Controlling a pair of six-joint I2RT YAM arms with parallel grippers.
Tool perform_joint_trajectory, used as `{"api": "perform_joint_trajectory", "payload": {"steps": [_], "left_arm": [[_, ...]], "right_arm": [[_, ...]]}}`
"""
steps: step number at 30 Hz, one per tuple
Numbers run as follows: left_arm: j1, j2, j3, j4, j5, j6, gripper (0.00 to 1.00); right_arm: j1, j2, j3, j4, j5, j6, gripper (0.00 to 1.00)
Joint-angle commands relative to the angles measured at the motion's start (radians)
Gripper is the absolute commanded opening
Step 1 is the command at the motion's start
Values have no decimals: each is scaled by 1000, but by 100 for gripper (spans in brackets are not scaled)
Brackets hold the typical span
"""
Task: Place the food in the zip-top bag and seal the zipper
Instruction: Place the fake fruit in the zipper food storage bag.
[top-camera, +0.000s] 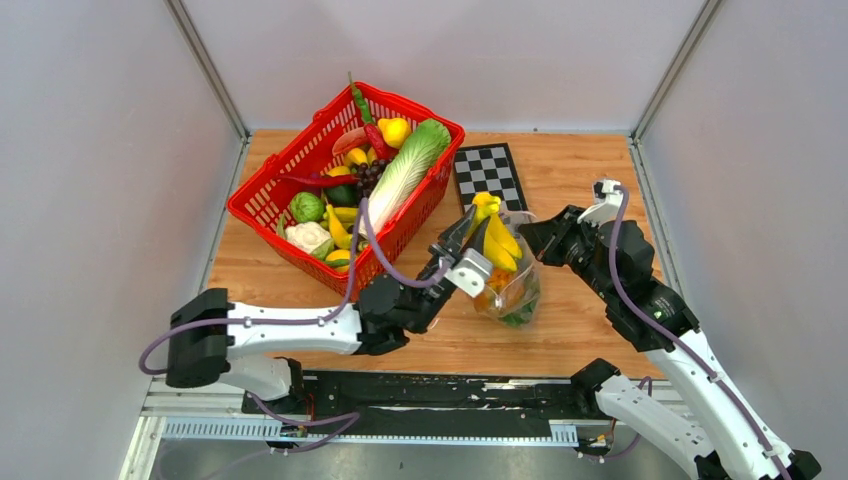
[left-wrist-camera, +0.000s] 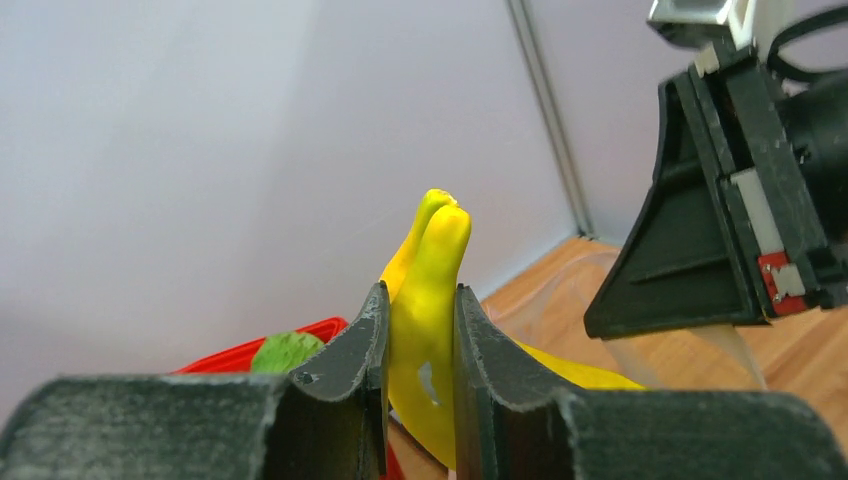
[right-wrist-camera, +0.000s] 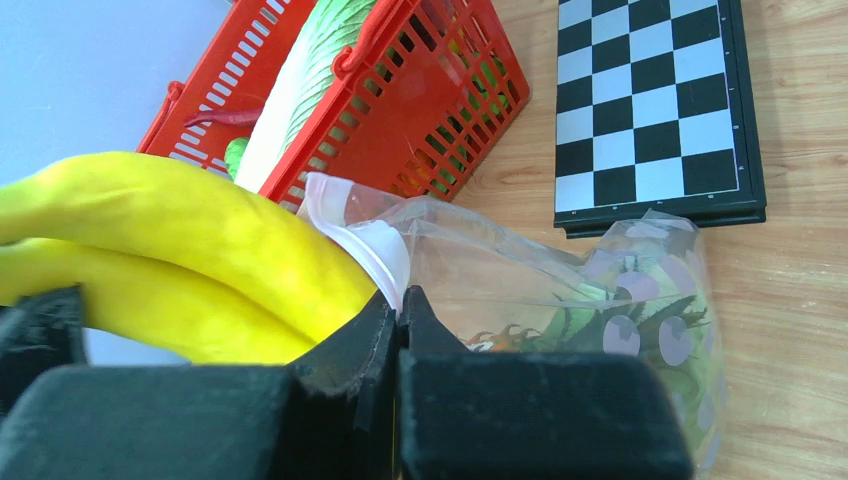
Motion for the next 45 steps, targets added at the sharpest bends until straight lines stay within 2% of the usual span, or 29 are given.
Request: {"api": "perform_joint_trajectory", "payload": {"steps": [1, 5, 7, 10, 12, 16, 20, 22, 24, 27, 32, 38, 45], "left_arm": [[-43, 120, -19, 374, -135, 285, 0], [-72, 238, 3, 587, -206, 438, 0], [-88, 256, 24, 554, -206, 440, 0], [-100, 239, 43, 443, -250, 337, 3], [-101, 197, 44, 311, -262, 224, 17], [-100, 104, 80, -59, -221, -54, 49], [-96, 34, 141, -345, -127, -234, 66], [-90, 15, 175, -471, -87, -306, 72], [-70, -8, 210, -604, -15, -363, 73], [-18, -62, 210, -668, 21, -455, 73], [93, -127, 286, -906, 267, -570, 67], [108, -128, 428, -1263, 632, -441, 67], [137, -73, 553, -1554, 737, -276, 65]], "right_arm": [[-3, -24, 39, 65, -13, 24, 0], [-2, -22, 45, 66, -8, 33, 0], [-3, -22, 42, 68, -6, 38, 0], [-3, -25, 36, 69, 2, 42, 0], [-3, -29, 31, 68, 10, 44, 0], [-3, -41, 23, 63, 28, 45, 0], [-2, -51, 19, 58, 45, 44, 0], [-4, -54, 18, 56, 43, 41, 0], [-3, -57, 19, 53, 43, 40, 0], [-3, -60, 15, 53, 40, 40, 0], [-4, -58, 17, 54, 29, 34, 0], [-3, -37, 23, 54, 8, 27, 0], [-3, -21, 28, 57, -24, 24, 0]]}}
